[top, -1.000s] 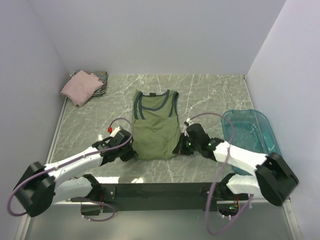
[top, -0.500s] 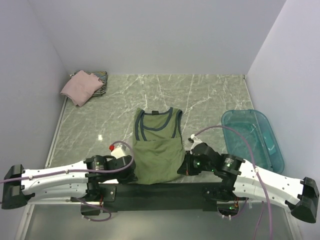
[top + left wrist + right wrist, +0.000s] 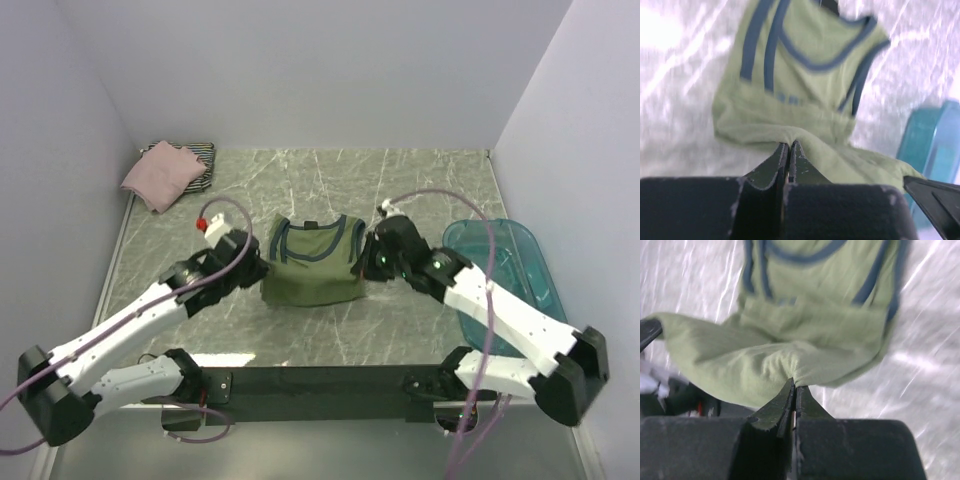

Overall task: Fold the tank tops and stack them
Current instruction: Fold the tank top

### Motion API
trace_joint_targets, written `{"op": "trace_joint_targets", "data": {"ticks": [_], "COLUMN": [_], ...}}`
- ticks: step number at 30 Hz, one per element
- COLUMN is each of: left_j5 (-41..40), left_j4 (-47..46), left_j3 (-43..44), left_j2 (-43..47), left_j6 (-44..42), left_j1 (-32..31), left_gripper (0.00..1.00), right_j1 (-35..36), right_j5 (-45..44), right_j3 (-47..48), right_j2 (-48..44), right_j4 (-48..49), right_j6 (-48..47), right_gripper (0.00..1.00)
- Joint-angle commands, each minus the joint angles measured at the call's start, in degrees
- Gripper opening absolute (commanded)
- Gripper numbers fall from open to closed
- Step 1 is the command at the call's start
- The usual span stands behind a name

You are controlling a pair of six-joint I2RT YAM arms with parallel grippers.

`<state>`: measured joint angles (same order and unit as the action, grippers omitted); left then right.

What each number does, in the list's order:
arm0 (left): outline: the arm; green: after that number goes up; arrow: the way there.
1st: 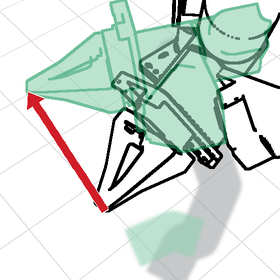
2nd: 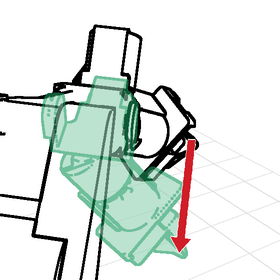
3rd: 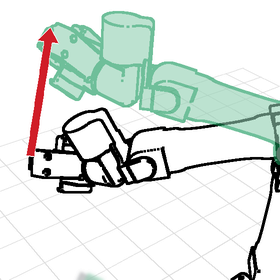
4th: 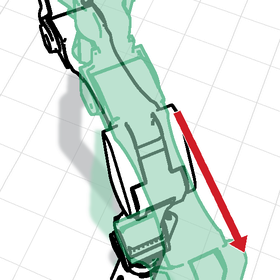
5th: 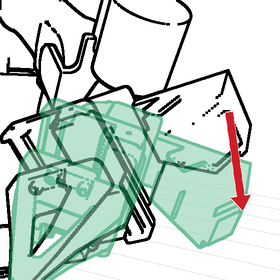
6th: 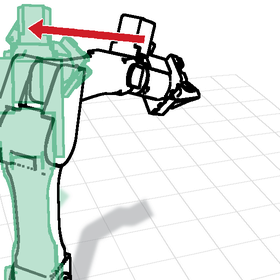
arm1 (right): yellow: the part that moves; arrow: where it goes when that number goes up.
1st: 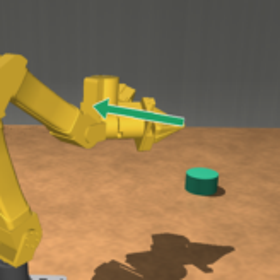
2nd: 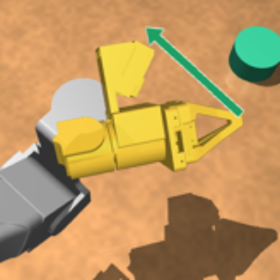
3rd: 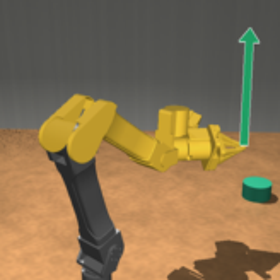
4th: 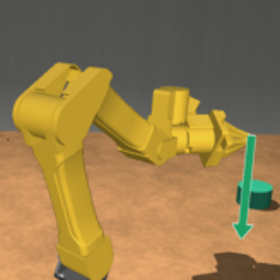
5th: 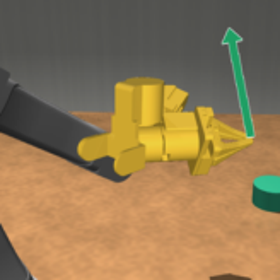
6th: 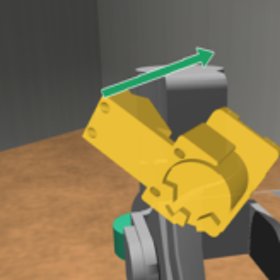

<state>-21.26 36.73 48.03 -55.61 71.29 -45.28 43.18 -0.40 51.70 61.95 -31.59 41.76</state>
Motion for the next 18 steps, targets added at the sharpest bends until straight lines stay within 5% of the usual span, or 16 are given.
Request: {"op": "trace_joint_targets", "data": {"ticks": [1, 18], "left_j5": [2.79, 12.12], "left_j4": [-11.57, -29.78], "left_j3": [5.40, 21.30], "left_j2": [-4.75, -30.59], "left_j6": [-10.37, -13.54], "left_j1": [6.31, 21.36], "left_gripper": [0.01, 0.01], "right_j1": [-4.32, -21.81], "right_j5": [1.62, 12.62], "right_j3": [6.29, 23.88], "right_j2": [5.36, 31.71], "right_j4": [4.26, 13.40], "right_j6": [-6.42, -10.30], "right_gripper": [0.00, 0.00]}}
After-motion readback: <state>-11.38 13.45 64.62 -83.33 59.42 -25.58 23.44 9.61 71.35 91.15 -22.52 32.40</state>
